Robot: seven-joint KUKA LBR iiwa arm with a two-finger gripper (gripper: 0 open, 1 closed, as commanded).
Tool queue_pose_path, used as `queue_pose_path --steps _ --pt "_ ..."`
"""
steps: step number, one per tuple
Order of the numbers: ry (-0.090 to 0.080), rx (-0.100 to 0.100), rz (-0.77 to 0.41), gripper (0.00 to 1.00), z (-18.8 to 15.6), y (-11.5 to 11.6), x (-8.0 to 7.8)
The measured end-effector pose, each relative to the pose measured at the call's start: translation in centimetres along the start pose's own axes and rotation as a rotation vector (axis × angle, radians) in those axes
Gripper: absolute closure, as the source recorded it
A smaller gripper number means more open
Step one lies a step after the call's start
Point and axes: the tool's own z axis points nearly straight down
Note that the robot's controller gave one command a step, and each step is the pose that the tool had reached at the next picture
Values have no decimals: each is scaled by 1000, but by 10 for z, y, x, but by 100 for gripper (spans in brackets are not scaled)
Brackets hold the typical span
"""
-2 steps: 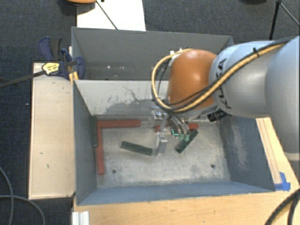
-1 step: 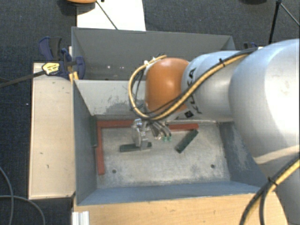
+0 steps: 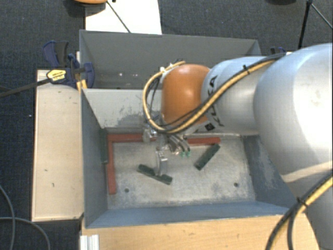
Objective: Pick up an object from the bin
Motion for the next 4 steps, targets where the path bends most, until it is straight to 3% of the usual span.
queue_pose_path --steps 1,2,3,4 --pt "0 0 1 0 0 0 0" --pt "3 -1 -266 100 -7 45 57" --pt "2 0 -260 0 -7 44 56" --pt "2 0 -259 0 -7 44 56"
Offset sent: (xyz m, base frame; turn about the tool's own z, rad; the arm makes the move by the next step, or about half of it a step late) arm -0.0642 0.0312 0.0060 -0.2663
